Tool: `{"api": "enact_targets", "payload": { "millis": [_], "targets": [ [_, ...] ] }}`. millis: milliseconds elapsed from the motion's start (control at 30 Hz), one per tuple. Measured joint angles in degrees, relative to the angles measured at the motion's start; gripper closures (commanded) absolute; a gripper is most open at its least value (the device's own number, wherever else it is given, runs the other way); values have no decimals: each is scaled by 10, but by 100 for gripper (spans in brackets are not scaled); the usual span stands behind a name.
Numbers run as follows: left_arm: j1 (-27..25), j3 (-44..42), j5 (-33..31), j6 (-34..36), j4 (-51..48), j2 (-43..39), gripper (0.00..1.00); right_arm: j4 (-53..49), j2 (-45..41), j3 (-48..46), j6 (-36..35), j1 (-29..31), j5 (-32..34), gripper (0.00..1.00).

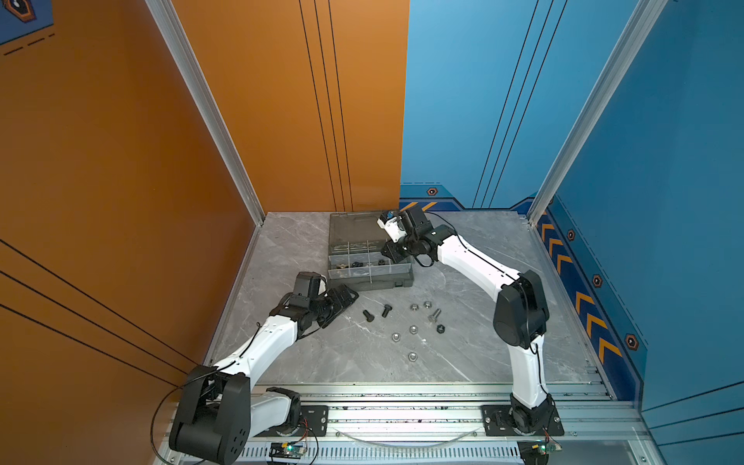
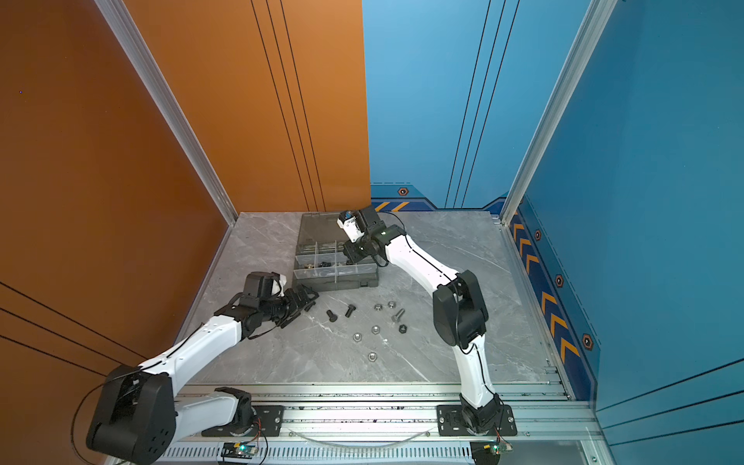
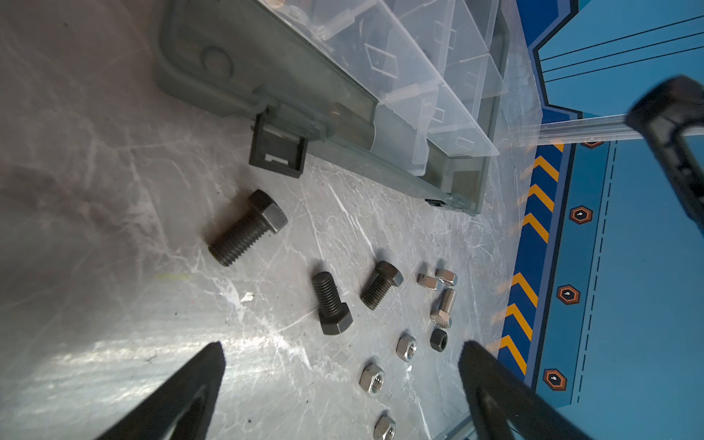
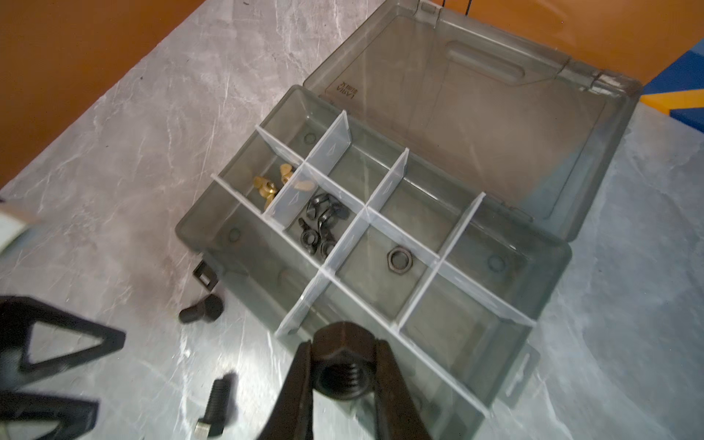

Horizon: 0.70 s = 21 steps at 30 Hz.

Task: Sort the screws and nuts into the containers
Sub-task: 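Lift the black hex nut with the right gripper over the box, then lower the hex nut into the empty compartment and open right gripper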

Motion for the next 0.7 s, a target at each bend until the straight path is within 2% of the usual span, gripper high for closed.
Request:
{"api": "enact_targets", "payload": {
  "millis": [233,467,567,700],
  "targets": [
    [1,0,2,-4,3,-3,2,35,106,50,21,-2,14,100],
    [7,0,2,-3,3,-11,2,42,138,50,33,-2,15,99],
    [9,0,2,-3,3,-13,2,43,138,50,33,-2,19,92],
    [11,0,2,-3,3,-13,2,43,138,50,35,-2,23,70]
  ]
}}
